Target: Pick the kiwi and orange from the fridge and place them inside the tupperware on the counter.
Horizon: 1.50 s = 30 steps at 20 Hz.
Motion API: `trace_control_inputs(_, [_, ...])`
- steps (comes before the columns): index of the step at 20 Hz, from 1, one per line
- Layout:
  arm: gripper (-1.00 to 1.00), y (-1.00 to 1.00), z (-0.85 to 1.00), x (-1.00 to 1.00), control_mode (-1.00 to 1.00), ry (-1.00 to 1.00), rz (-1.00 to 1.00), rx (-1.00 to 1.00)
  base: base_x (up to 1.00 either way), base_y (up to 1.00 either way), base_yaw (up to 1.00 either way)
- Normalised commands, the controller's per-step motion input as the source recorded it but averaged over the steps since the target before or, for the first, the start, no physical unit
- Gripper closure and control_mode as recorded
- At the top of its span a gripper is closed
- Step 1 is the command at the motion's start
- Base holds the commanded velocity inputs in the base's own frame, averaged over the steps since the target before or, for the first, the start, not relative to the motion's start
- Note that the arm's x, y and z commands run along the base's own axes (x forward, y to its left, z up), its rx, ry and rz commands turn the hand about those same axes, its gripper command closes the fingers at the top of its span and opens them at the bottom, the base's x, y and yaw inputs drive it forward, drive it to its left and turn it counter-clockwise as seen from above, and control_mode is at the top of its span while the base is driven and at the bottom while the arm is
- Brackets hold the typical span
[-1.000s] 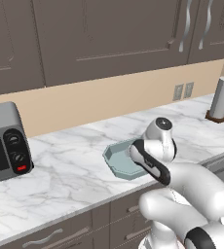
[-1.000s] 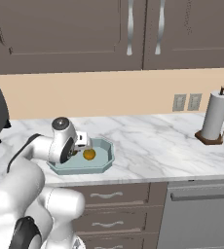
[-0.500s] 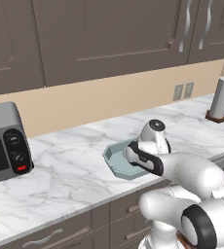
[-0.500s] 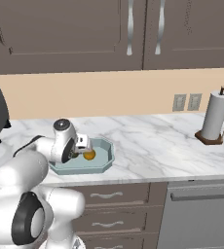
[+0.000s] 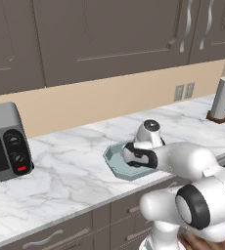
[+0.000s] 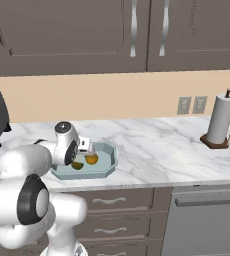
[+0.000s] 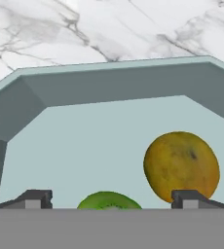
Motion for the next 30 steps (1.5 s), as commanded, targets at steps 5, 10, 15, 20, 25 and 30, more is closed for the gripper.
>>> trace_control_inputs(5, [-1.0, -0.13, 0.1, -0.15, -1.0, 0.0, -0.05, 0.0, 0.0, 0.0, 0.0])
trace_control_inputs(10, [-1.0, -0.64, 0.0, -0.96, -1.0, 0.0, -0.04, 0.0, 0.0, 0.0, 0.0])
trace_control_inputs(15, [-1.0, -0.01, 0.15, -1.0, -1.0, -0.04, -0.05, 0.0, 0.0, 0.0, 0.0])
trace_control_inputs(20, [-1.0, 0.01, 0.34, -0.99, -1.0, -0.13, -0.05, 0.0, 0.0, 0.0, 0.0])
trace_control_inputs(25, [-1.0, 0.35, 0.46, -0.8, -1.0, -0.21, -0.07, -0.01, 0.0, 0.0, 0.0])
trace_control_inputs(30, [-1.0, 0.63, 0.51, -0.61, -1.0, -0.28, -0.08, -0.07, 0.0, 0.0, 0.0])
